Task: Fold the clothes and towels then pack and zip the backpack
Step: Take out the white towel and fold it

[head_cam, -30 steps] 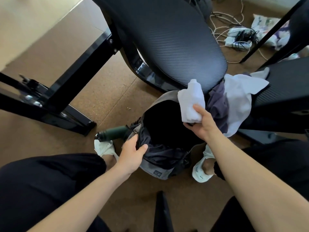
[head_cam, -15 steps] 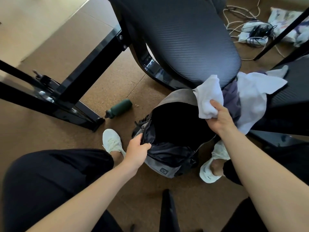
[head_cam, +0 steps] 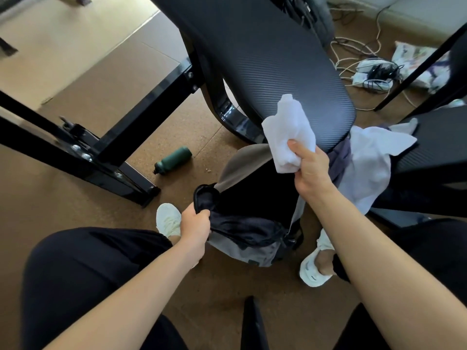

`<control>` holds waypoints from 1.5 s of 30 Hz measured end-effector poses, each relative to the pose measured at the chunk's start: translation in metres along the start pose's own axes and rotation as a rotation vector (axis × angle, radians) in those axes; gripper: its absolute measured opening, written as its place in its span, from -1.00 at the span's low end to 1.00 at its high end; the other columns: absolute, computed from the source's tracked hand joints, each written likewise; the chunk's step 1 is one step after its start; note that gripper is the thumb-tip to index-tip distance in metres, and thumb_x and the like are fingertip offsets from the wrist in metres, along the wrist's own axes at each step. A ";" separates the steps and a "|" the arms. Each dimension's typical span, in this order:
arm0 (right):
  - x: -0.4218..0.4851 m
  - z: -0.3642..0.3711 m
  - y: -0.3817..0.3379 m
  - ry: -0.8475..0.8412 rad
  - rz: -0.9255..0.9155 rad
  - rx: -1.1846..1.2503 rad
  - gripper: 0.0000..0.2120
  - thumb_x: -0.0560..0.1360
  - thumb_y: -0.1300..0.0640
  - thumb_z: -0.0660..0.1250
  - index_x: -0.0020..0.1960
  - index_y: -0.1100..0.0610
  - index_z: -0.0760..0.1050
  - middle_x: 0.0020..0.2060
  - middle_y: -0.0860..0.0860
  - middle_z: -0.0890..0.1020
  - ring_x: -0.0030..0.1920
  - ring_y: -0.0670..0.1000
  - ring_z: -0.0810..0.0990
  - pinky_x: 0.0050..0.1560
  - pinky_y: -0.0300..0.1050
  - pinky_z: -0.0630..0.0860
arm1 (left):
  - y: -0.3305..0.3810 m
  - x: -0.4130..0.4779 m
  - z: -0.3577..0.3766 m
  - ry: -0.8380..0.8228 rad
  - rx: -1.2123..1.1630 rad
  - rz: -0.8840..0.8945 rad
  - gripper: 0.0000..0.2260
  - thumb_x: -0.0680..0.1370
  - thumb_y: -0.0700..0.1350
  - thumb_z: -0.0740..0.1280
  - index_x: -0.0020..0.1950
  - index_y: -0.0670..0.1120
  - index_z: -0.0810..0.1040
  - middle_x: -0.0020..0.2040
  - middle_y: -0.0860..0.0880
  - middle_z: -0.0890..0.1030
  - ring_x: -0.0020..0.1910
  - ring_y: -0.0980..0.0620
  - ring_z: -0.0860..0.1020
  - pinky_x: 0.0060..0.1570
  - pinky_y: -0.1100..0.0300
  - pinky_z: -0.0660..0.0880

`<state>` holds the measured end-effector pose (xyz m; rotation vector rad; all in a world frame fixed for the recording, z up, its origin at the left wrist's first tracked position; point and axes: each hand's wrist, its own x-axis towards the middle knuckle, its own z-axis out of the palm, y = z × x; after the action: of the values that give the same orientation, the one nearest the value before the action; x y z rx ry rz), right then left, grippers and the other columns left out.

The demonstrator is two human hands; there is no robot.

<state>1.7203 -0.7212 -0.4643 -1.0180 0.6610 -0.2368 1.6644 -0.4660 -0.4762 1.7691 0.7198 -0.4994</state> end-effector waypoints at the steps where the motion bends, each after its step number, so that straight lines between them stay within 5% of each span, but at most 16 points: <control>1: -0.004 0.007 -0.003 -0.008 -0.032 -0.001 -0.74 0.48 0.30 0.46 0.15 0.32 0.60 -0.06 0.10 0.71 -0.07 0.04 0.70 -0.04 -0.07 0.62 | -0.001 -0.001 -0.001 0.001 0.000 0.010 -0.78 0.65 -0.27 0.15 0.00 -0.07 0.57 -0.15 -0.14 0.53 -0.21 -0.09 0.39 -0.25 0.07 0.30; 7: 0.009 0.022 -0.026 0.012 -0.193 -0.184 -0.61 0.42 0.21 0.52 0.18 0.32 0.53 -0.03 0.12 0.67 -0.07 0.05 0.67 -0.11 -0.05 0.63 | -0.004 -0.001 0.000 -0.042 0.042 0.043 -0.75 0.68 -0.23 0.17 0.07 0.04 0.60 -0.11 -0.06 0.60 -0.25 -0.03 0.45 -0.28 0.12 0.34; 12: 0.034 -0.007 -0.039 -0.195 -0.303 -0.902 -0.66 0.40 0.16 0.56 0.11 0.15 0.54 -0.02 0.03 0.59 -0.04 0.01 0.56 -0.08 -0.12 0.51 | -0.006 -0.002 0.018 -0.149 0.089 0.055 -0.73 0.71 -0.16 0.20 0.30 0.12 0.55 0.13 0.09 0.66 0.09 -0.11 0.61 -0.10 0.09 0.46; 15: 0.033 -0.017 -0.036 -0.411 -0.469 -1.325 -0.58 0.32 0.07 0.58 0.15 0.08 0.60 0.04 0.13 0.58 0.06 0.14 0.57 0.03 -0.05 0.45 | -0.001 -0.004 0.024 -0.162 0.073 0.052 -0.70 0.72 -0.15 0.20 0.42 0.08 0.50 0.22 0.06 0.63 0.09 -0.06 0.60 -0.22 0.16 0.47; 18: 0.021 -0.022 -0.020 -0.481 -0.599 -1.487 -0.61 0.37 0.07 0.52 0.18 0.02 0.60 -0.02 0.19 0.54 0.01 0.26 0.55 0.01 0.03 0.47 | 0.003 -0.006 0.029 -0.160 0.076 0.074 -0.68 0.72 -0.16 0.20 0.45 0.07 0.49 0.23 0.04 0.63 -0.01 0.02 0.59 -0.34 0.25 0.44; 26: -0.013 -0.027 0.041 -0.278 -0.671 -1.855 -0.65 0.39 0.06 0.47 0.12 0.11 0.50 -0.16 0.12 0.63 -0.12 0.27 0.59 -0.23 0.06 0.48 | 0.004 -0.008 0.036 -0.218 0.073 0.090 -0.60 0.72 -0.15 0.20 0.56 0.09 0.37 0.33 0.07 0.58 0.04 0.05 0.60 -0.36 0.31 0.45; 28: -0.025 -0.027 0.064 -0.267 -0.679 -2.003 -0.63 0.31 0.15 0.50 0.08 0.14 0.51 -0.22 0.12 0.60 -0.18 0.26 0.58 -0.27 0.05 0.46 | 0.000 -0.008 0.037 -0.206 0.063 0.085 -0.55 0.71 -0.15 0.22 0.60 0.08 0.32 0.40 0.06 0.54 0.16 -0.05 0.61 -0.16 0.16 0.62; 31: -0.028 -0.024 0.092 -0.244 -0.623 -2.171 -0.66 0.26 0.23 0.46 0.02 0.13 0.52 -0.26 0.12 0.59 -0.23 0.25 0.59 -0.31 0.03 0.47 | -0.007 -0.005 0.038 -0.205 0.042 0.042 -0.53 0.69 -0.14 0.24 0.59 0.11 0.31 0.44 0.02 0.52 0.35 -0.24 0.52 0.32 -0.23 0.52; 35: -0.005 -0.019 0.110 -0.185 -0.548 -2.296 -0.63 0.28 0.21 0.46 0.09 0.13 0.56 -0.24 0.13 0.61 -0.22 0.21 0.60 -0.25 0.01 0.51 | -0.022 -0.003 0.037 -0.154 -0.006 -0.046 -0.54 0.70 -0.20 0.20 0.59 0.08 0.32 0.40 -0.05 0.54 0.37 -0.30 0.50 0.34 -0.25 0.48; 38: 0.019 -0.019 0.113 -0.238 -0.421 -2.326 -0.53 0.51 0.17 0.31 0.41 0.11 0.40 0.11 0.17 0.61 0.10 0.23 0.58 0.04 0.09 0.50 | -0.031 -0.008 0.035 -0.148 -0.020 -0.069 -0.54 0.69 -0.23 0.19 0.58 0.07 0.34 0.39 -0.07 0.55 0.35 -0.28 0.52 0.32 -0.23 0.51; 41: 0.039 -0.034 0.126 -0.462 -0.085 -2.240 -0.40 0.63 0.02 0.21 0.61 0.02 0.08 0.57 0.12 0.22 0.50 0.26 0.24 0.41 0.20 0.25 | -0.032 -0.008 0.037 -0.173 -0.017 -0.050 -0.55 0.69 -0.22 0.20 0.56 0.08 0.37 0.36 -0.03 0.56 0.30 -0.22 0.55 0.30 -0.20 0.53; 43: 0.040 -0.044 0.132 -0.579 0.194 -2.162 -0.26 0.61 -0.12 0.25 0.65 -0.09 -0.06 0.65 0.03 -0.04 0.60 0.25 -0.01 0.52 0.27 0.03 | -0.030 -0.003 0.040 -0.192 -0.004 -0.041 -0.54 0.69 -0.21 0.21 0.57 0.09 0.34 0.40 -0.02 0.54 0.33 -0.20 0.54 0.31 -0.21 0.53; 45: 0.035 -0.051 0.135 -0.619 0.260 -2.122 -0.29 0.62 -0.14 0.23 0.65 -0.12 -0.05 0.65 0.01 -0.03 0.61 0.27 -0.03 0.53 0.29 0.00 | -0.028 -0.001 0.044 -0.219 -0.005 -0.046 -0.51 0.69 -0.19 0.22 0.61 0.10 0.28 0.46 -0.01 0.49 0.39 -0.21 0.50 0.34 -0.22 0.50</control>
<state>1.7012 -0.7039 -0.6110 -2.7647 0.2415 1.2870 1.6452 -0.5029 -0.5079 1.6654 0.6078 -0.7093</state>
